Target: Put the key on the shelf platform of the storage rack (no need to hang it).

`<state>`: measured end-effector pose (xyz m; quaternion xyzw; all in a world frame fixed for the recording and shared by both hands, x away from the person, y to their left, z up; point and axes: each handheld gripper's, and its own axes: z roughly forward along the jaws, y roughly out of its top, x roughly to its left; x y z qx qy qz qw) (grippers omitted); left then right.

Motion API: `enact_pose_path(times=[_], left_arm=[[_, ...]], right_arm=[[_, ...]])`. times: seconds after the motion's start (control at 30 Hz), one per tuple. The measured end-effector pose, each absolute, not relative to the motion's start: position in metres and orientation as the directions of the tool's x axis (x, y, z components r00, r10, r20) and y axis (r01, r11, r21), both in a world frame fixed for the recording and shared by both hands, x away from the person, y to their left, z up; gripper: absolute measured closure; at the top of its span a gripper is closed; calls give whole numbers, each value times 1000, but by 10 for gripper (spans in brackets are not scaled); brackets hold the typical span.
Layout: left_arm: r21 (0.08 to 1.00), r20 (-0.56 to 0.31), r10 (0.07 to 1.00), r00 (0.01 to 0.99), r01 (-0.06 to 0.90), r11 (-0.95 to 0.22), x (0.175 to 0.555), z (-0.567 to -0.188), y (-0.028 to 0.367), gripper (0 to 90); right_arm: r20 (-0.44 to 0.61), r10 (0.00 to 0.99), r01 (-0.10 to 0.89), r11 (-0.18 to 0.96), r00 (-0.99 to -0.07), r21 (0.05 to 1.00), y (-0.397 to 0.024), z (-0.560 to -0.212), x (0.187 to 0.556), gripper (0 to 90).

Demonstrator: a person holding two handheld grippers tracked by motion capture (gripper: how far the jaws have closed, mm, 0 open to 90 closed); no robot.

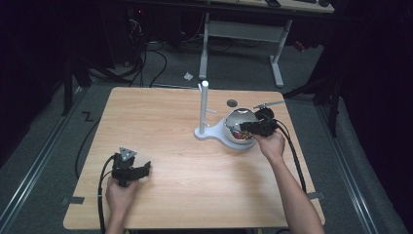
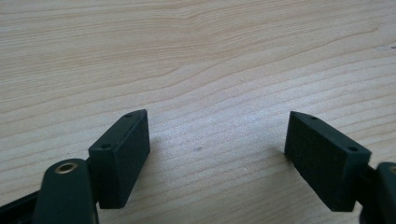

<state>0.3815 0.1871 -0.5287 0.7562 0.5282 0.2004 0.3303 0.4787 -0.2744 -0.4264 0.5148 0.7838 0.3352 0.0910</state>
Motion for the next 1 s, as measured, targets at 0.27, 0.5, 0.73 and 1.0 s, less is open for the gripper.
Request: enact_pose_path(times=[0.27,0.5,0.73,1.0], left_arm=[[712,-47,931,362,666,-223,381,-529,187,226],[711,-46,931,362,666,-224,381,-529,187,226],[711,-43,931,362,666,-226,381,-529,187,226],[711,-44,931,362,666,-225,381,-529,187,226]], right_arm=[[171,881,728,240,-441,643,-276,-421,474,604],[122,887,677,245,-445,695,-280,-406,465,519],[109,897,643,217,-428,735,-291,-389,453,492],[89,902,614,212,-422,760,-299,-377,441,486]])
